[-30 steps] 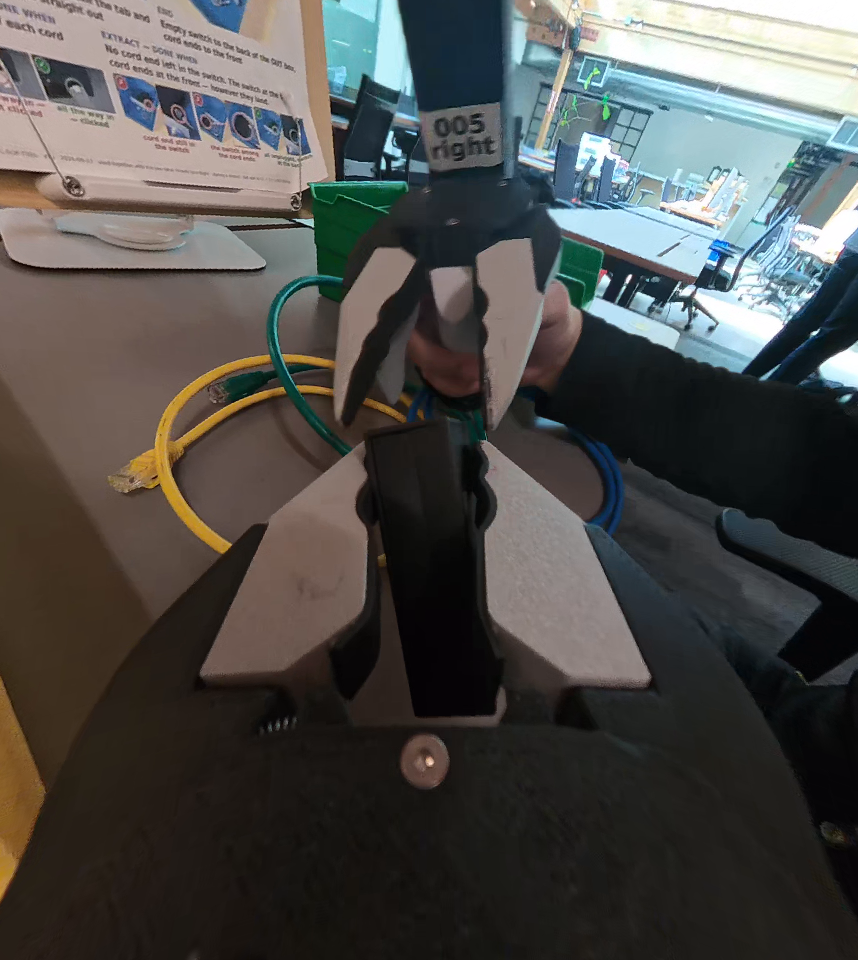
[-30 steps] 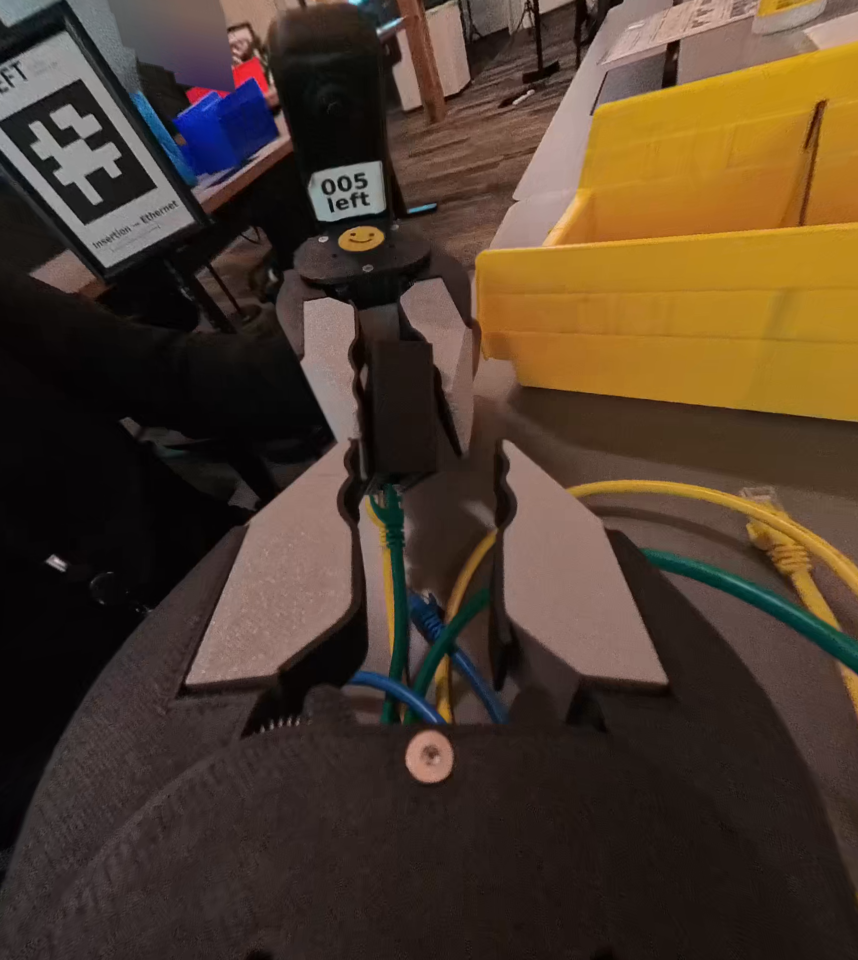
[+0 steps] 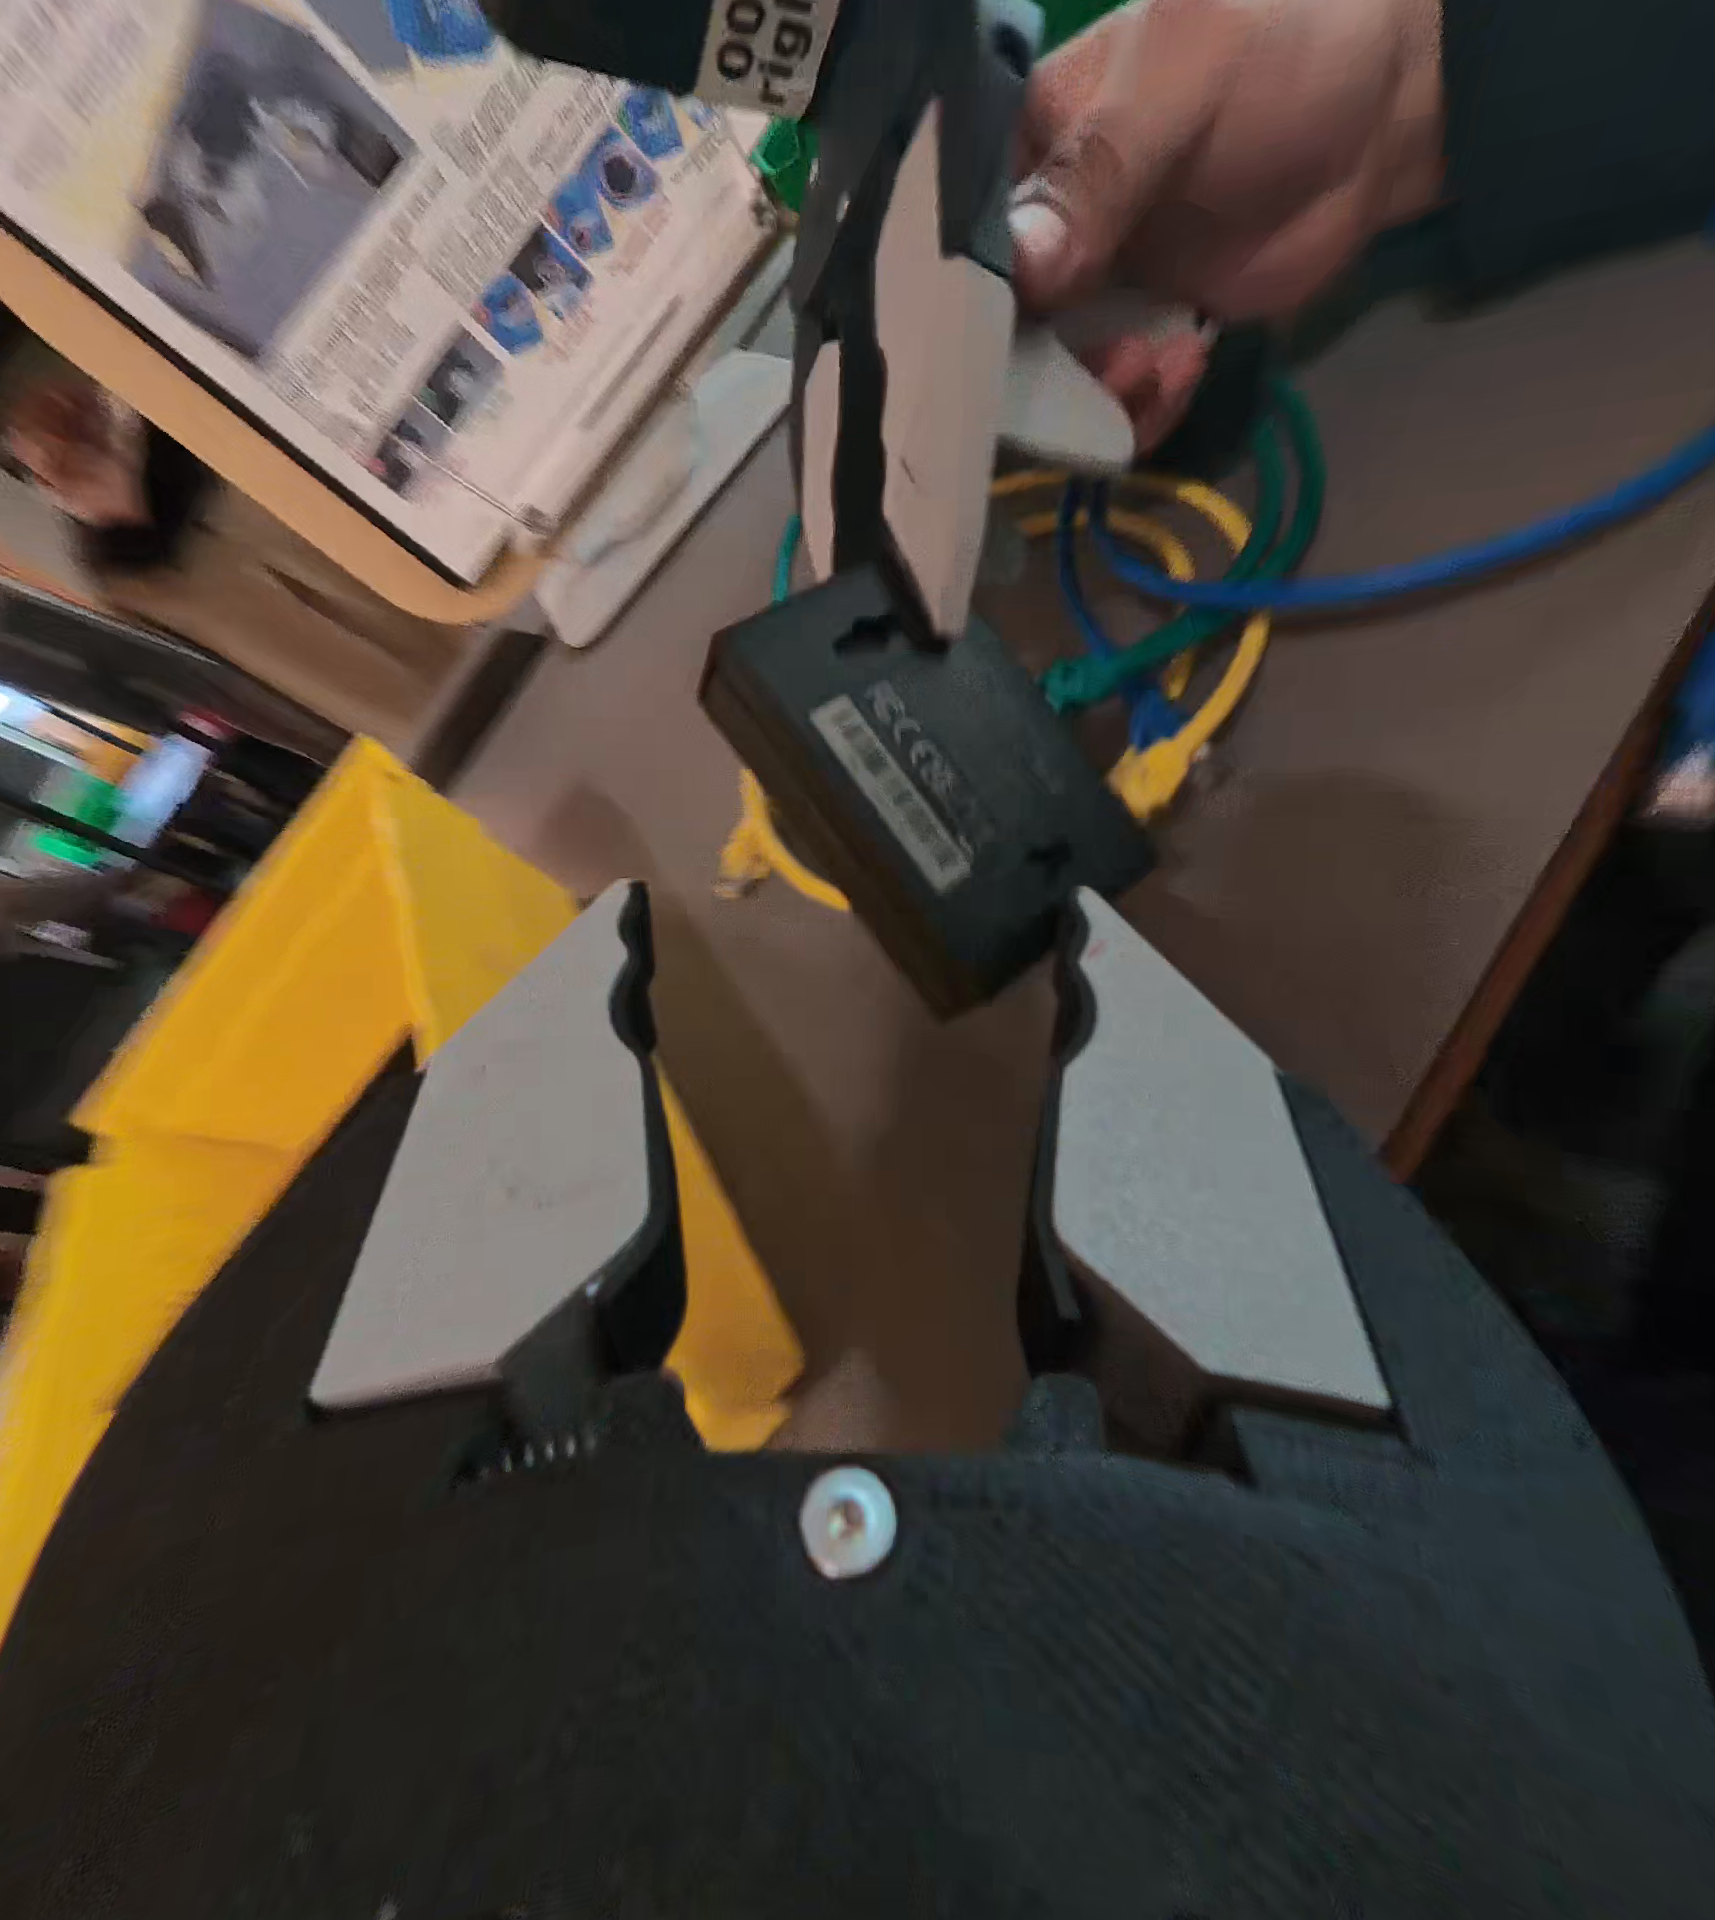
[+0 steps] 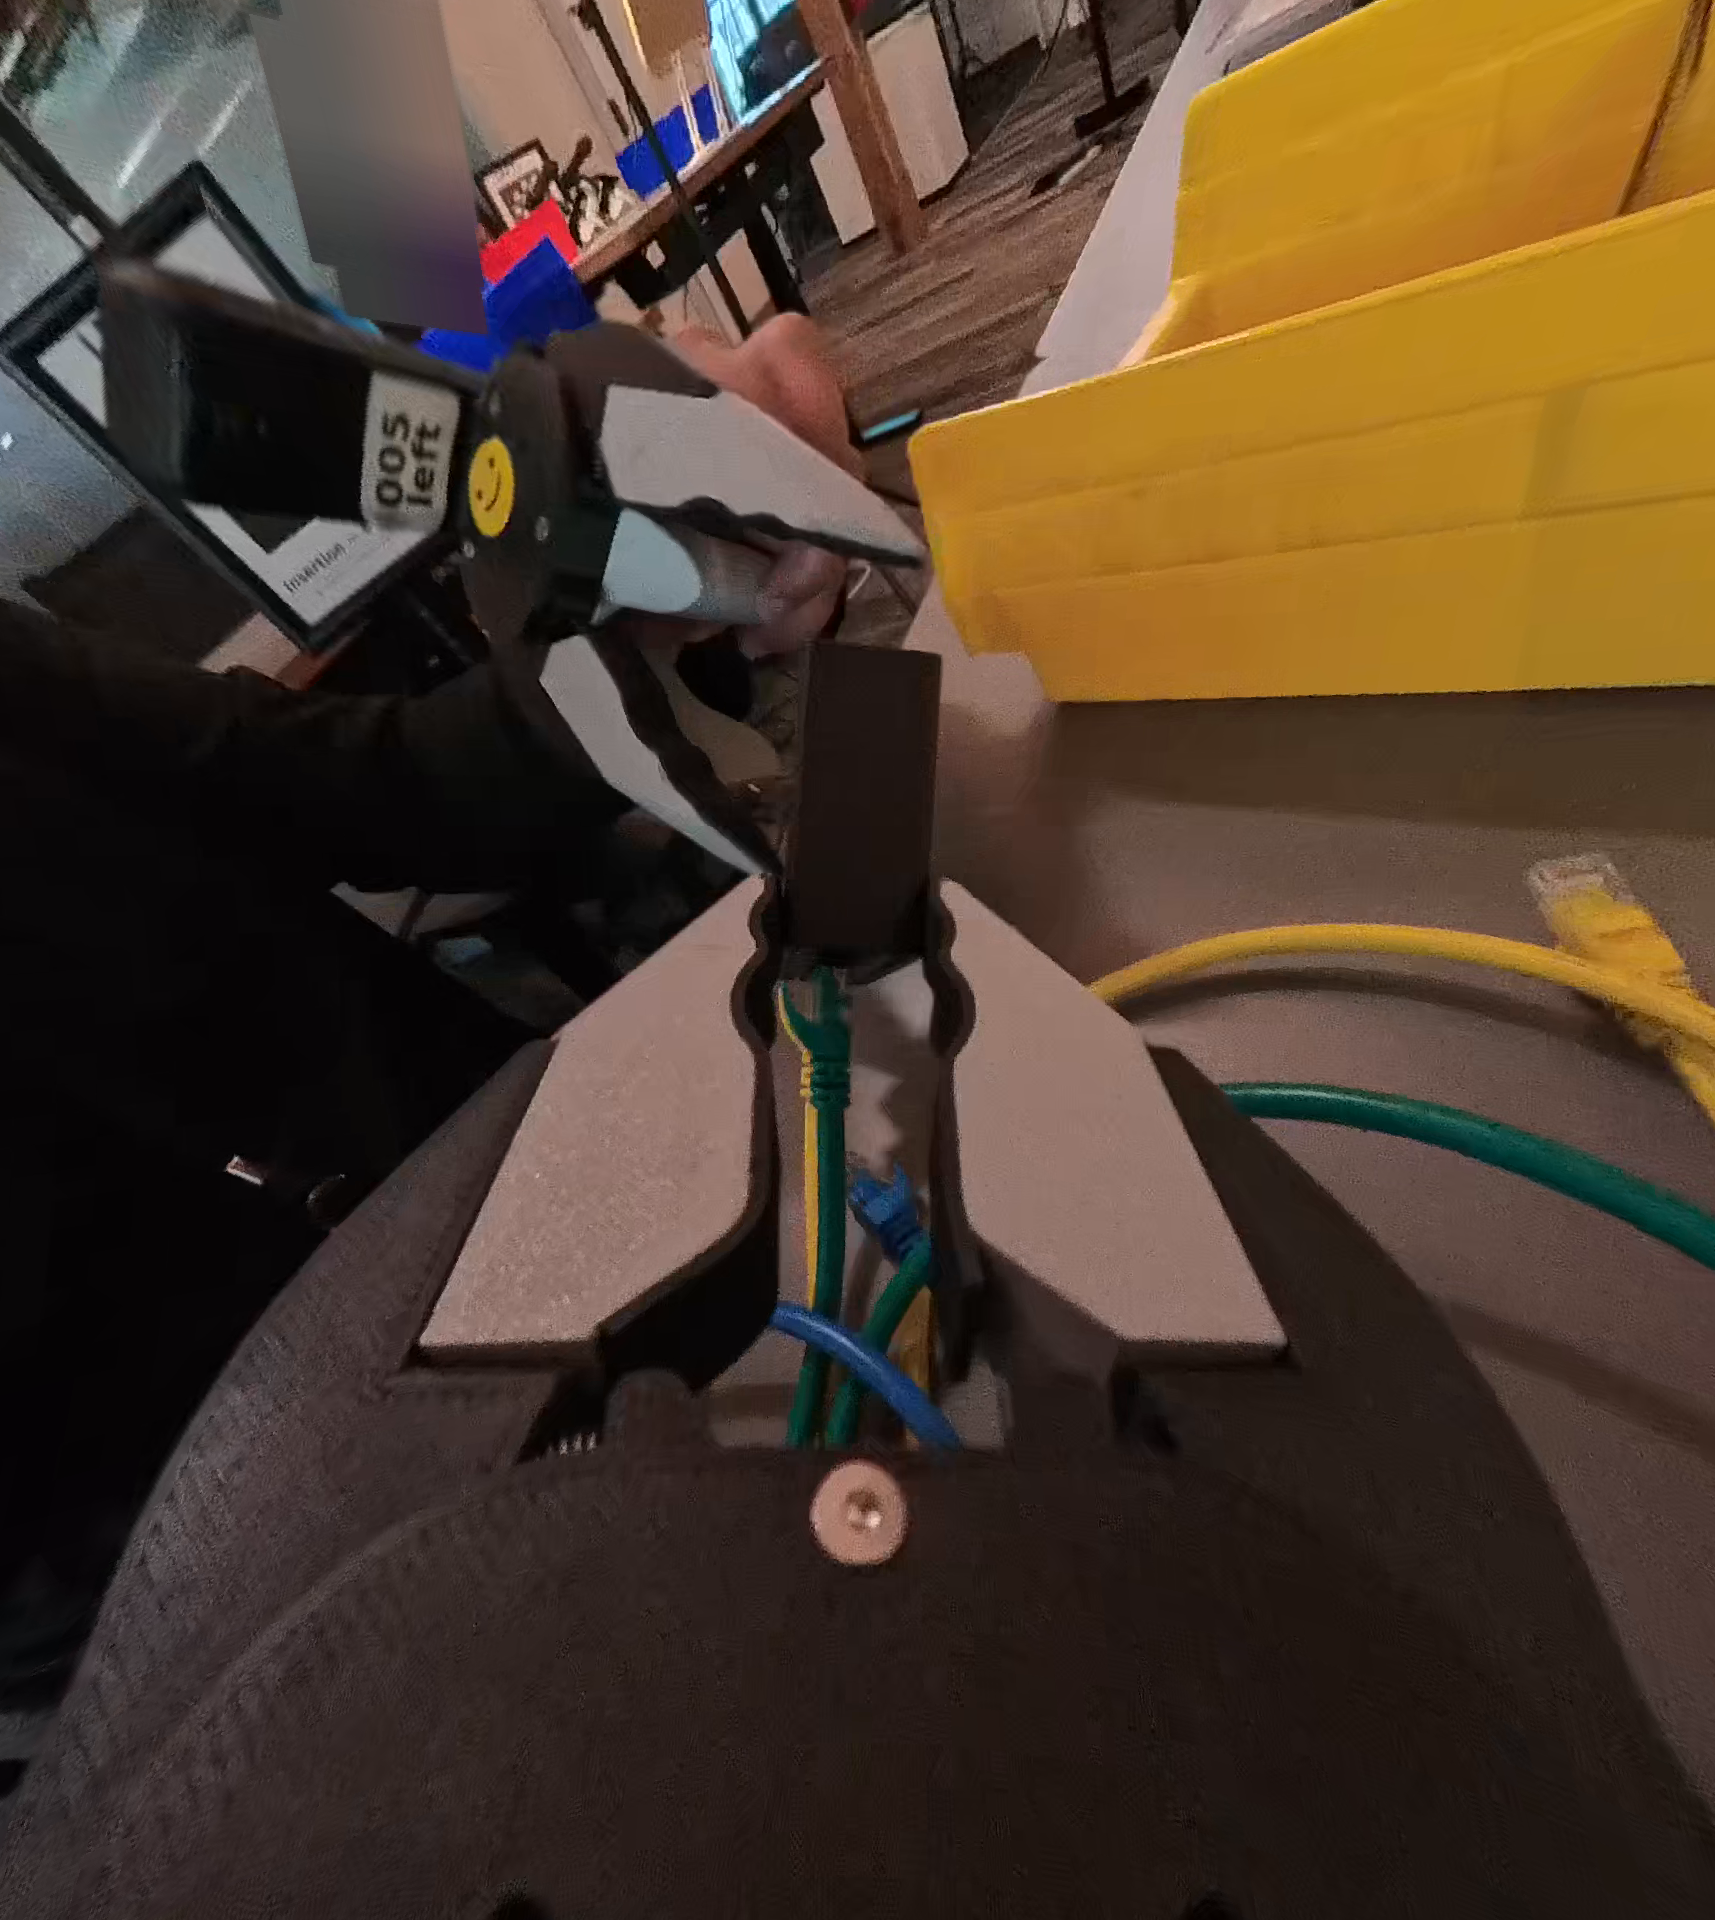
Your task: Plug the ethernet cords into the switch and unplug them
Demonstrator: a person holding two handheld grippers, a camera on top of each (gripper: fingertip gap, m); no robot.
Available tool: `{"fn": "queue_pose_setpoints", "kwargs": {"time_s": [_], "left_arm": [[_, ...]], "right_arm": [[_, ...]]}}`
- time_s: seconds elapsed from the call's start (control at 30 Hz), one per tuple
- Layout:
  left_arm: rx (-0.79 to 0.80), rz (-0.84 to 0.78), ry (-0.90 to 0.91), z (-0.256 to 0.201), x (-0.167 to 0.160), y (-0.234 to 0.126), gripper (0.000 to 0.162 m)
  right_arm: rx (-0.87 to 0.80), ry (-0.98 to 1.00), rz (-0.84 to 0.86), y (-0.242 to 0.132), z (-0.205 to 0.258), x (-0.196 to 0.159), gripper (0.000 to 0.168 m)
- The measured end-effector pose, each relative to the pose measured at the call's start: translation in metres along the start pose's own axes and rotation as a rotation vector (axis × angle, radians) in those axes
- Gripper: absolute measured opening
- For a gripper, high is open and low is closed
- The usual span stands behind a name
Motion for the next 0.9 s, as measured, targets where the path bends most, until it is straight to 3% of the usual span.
{"fn": "queue_pose_setpoints", "kwargs": {"time_s": [0.1, 0.17, 0.37, 0.43, 0.5, 0.73, 0.9], "left_arm": [[0.179, -0.063, 0.311, -0.010, -0.006, -0.015, 0.058], [0.254, -0.078, 0.485, -0.019, -0.014, -0.014, 0.059], [0.423, -0.219, 0.812, -0.036, -0.008, 0.003, 0.063], [0.441, -0.271, 0.903, -0.042, -0.006, 0.011, 0.049], [0.443, -0.314, 0.961, -0.046, -0.004, 0.018, 0.040], [0.527, -0.364, 1.130, -0.053, 0.004, 0.039, 0.033], [0.532, -0.264, 1.020, -0.058, 0.001, 0.051, 0.032]], "right_arm": [[0.067, 0.117, -0.063, -0.011, -0.005, -0.002, 0.023], [0.102, 0.193, -0.102, -0.014, -0.009, -0.004, 0.023], [0.209, 0.330, -0.127, -0.009, -0.013, -0.009, 0.023], [0.249, 0.356, -0.153, -0.010, -0.013, -0.009, 0.023], [0.271, 0.372, -0.148, -0.011, -0.011, -0.010, 0.023], [0.311, 0.413, -0.140, -0.011, -0.015, -0.011, 0.023], [0.190, 0.409, -0.144, -0.017, -0.026, -0.008, 0.027]]}}
Point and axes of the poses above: each gripper's, where its closed fingertips meet, y out along the fingers, x out of its top, z = x × y across the jaws, the point moved 10 cm from there along -y, back along the fingers, and after that the axes turned 9 degrees about x, right-handed, at the moved point
